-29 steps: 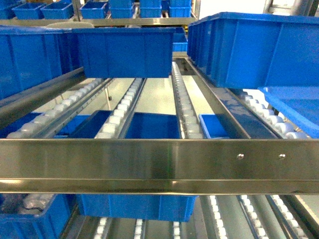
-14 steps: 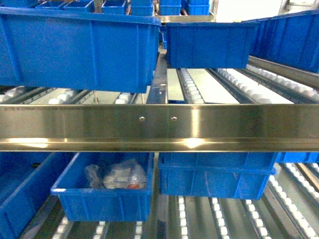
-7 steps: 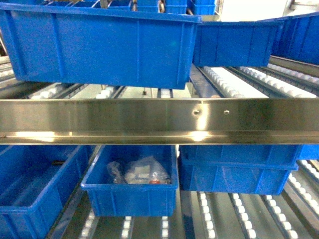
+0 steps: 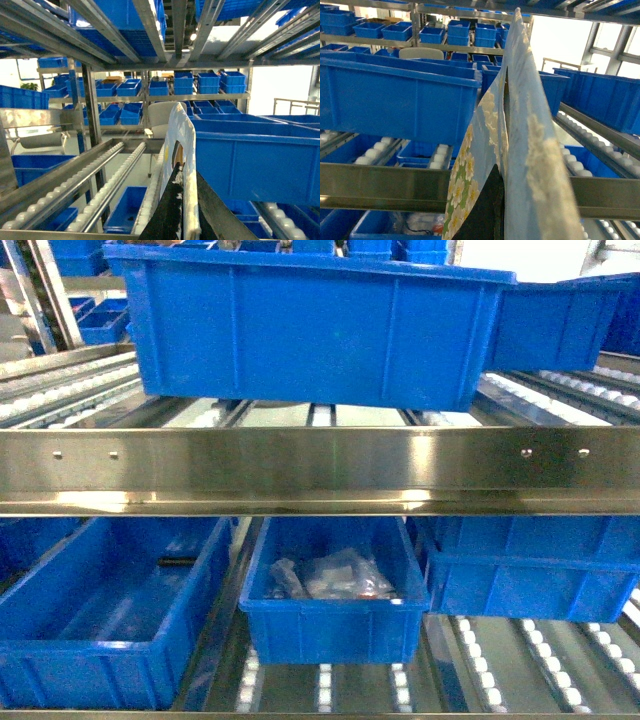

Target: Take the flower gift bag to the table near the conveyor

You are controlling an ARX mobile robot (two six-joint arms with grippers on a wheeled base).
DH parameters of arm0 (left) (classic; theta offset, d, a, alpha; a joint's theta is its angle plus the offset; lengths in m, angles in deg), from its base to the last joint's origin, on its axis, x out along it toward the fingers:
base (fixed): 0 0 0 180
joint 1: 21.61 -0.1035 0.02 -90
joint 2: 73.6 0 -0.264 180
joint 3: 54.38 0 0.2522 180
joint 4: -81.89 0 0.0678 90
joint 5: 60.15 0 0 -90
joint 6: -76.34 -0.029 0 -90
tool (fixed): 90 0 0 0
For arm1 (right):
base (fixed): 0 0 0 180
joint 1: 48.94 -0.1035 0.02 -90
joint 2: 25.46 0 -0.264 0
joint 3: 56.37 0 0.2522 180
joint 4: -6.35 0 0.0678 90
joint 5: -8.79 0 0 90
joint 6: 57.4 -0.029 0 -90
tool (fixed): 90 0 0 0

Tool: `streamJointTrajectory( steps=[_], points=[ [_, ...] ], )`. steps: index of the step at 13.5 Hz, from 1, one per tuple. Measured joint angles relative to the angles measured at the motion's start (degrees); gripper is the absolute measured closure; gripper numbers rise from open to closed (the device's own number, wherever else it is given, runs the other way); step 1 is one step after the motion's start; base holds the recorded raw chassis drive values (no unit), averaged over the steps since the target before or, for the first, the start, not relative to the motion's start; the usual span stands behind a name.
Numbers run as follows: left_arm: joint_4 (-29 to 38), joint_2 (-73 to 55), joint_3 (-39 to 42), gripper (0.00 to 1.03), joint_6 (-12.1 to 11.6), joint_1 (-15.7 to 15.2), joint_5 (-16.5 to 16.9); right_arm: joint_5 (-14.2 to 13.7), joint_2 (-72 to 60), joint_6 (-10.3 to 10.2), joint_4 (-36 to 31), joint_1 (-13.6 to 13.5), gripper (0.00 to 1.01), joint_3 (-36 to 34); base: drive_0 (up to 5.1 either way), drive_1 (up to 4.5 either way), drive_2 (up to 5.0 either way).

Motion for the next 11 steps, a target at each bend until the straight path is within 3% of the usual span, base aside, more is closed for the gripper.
streamJointTrajectory(
  steps=[11],
  points=[
    [-0.04,0.02,0.00,1.01,0.00,0.00,-0.02,0.00,0.00,0.00,-0.15,0.00,0.99,0.00,-4.9,2.29,2.5]
  ],
)
